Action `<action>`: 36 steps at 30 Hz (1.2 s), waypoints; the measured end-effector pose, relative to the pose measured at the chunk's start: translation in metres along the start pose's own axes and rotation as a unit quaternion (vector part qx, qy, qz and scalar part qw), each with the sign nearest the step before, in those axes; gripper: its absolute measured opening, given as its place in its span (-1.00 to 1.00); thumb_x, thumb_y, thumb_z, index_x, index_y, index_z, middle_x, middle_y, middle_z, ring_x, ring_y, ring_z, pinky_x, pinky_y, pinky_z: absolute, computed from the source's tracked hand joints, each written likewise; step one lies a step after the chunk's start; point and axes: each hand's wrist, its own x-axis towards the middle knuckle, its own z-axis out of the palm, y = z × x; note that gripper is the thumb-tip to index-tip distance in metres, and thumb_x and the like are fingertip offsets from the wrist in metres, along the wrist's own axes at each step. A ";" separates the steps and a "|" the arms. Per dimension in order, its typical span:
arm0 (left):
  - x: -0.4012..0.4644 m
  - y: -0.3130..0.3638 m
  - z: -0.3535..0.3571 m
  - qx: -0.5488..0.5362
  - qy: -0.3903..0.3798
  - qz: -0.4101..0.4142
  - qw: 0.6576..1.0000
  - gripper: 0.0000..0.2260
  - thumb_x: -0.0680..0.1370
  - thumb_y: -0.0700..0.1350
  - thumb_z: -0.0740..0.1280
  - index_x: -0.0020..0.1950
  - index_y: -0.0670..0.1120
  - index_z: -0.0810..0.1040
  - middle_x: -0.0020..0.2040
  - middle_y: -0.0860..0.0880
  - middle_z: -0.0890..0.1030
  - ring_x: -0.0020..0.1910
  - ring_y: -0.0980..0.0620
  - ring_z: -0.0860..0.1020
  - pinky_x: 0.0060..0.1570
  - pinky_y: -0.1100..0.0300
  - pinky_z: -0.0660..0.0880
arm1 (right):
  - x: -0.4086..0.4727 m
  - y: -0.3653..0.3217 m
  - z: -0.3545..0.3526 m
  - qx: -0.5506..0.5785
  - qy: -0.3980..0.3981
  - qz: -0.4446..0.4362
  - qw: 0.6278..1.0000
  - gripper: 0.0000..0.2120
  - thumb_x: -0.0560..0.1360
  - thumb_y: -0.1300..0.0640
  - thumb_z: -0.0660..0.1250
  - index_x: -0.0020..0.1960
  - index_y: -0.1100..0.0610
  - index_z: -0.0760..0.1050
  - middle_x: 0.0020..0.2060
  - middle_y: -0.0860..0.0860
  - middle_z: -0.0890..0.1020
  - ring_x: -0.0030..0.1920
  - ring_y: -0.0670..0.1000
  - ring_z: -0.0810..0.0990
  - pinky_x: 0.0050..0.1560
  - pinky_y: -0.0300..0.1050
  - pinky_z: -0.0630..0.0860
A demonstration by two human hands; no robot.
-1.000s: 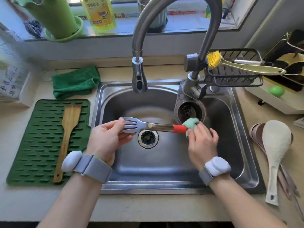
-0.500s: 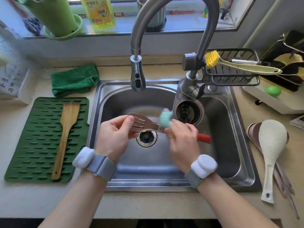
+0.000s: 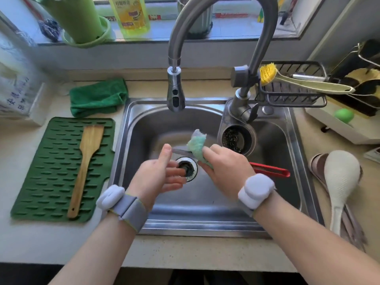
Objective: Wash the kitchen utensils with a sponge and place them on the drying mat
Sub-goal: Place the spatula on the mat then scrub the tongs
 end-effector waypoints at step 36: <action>-0.008 0.002 -0.021 -0.066 0.027 0.150 0.986 -0.82 0.61 -0.26 0.23 -0.07 -0.22 0.62 -0.25 -0.07 0.71 -0.29 0.02 0.69 -0.33 0.23 0.60 | -0.031 0.045 0.017 -0.017 0.073 0.204 0.976 -0.67 0.54 0.10 -0.02 -0.16 0.08 0.50 -0.34 0.05 0.61 -0.29 0.14 0.61 0.01 0.08 0.41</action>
